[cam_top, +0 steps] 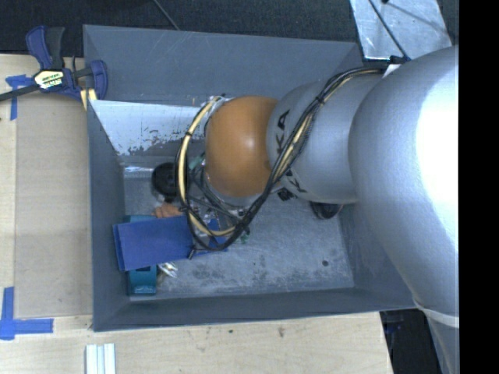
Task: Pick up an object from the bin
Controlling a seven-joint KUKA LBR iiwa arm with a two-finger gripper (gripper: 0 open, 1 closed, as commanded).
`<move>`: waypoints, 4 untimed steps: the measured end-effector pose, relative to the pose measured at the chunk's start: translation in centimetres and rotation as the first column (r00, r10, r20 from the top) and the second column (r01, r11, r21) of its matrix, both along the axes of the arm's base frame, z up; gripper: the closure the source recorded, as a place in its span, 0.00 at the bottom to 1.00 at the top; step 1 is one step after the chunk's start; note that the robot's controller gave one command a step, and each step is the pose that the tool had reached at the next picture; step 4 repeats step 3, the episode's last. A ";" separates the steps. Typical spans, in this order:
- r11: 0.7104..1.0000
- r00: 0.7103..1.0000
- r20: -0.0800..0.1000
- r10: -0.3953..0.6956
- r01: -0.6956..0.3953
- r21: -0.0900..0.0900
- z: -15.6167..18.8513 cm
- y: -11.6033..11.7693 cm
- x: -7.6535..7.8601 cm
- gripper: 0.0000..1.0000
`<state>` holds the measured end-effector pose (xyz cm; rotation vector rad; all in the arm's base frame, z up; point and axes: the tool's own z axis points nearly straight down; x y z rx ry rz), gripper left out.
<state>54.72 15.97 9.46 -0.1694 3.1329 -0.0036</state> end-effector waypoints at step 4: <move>1.000 1.000 0.000 -0.001 0.001 0.002 2.3 0.0 0.0 1.00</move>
Offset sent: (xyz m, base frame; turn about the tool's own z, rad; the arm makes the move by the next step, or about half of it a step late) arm 0.0000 0.0000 0.0391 0.0000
